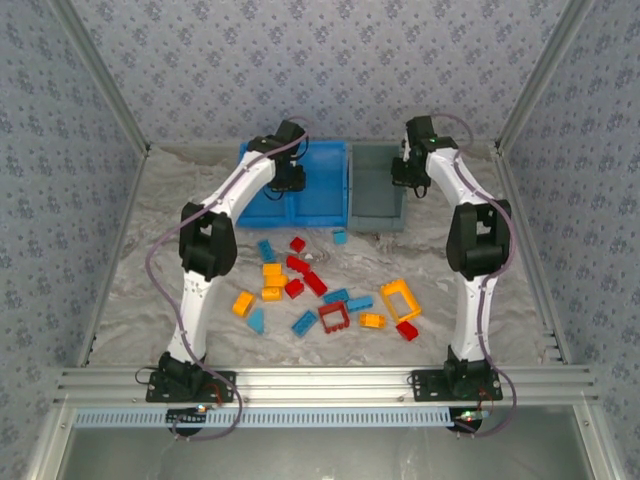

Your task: Sort the legos into containers by color

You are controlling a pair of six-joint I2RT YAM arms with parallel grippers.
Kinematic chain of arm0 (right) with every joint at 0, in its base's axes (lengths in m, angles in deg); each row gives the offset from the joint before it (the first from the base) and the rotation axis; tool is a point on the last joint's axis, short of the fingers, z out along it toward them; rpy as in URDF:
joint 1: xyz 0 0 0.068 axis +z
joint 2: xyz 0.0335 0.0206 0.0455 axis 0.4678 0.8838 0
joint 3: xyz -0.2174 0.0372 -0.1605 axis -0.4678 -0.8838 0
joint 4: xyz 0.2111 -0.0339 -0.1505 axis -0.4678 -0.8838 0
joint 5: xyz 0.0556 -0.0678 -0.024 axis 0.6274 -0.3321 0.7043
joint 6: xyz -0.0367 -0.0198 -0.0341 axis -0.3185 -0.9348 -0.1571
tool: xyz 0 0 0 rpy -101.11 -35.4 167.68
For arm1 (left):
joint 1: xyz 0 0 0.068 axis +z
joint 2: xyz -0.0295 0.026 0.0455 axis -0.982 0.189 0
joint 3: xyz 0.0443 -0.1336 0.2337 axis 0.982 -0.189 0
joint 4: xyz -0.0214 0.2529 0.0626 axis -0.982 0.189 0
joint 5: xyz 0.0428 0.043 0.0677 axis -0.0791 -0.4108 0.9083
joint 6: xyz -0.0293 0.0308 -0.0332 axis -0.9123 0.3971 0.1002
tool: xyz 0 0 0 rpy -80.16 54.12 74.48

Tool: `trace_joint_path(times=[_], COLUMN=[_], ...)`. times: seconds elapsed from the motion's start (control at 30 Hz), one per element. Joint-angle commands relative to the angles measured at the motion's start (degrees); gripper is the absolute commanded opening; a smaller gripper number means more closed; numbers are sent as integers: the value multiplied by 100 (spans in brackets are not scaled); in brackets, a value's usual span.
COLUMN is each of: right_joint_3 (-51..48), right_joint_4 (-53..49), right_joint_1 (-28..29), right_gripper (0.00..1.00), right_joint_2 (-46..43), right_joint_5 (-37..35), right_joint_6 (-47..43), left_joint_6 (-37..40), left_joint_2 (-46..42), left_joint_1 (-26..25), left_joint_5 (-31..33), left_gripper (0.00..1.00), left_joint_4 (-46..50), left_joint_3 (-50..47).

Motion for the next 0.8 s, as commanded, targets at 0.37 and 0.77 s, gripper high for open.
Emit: trace_joint_path(times=[0.37, 0.77], right_joint_3=[762, -178], right_joint_4=[-449, -102], right_joint_1=[23, 46], right_gripper=[37, 63], right_joint_2=[492, -998], right_joint_5=[411, -165], right_joint_6=[-111, -44], left_joint_6=[105, -138], left_joint_2=[339, -257], left_joint_1=[126, 0], left_joint_5=[-253, -161], left_gripper=[0, 46], left_joint_4=[212, 254], left_joint_3=[519, 538])
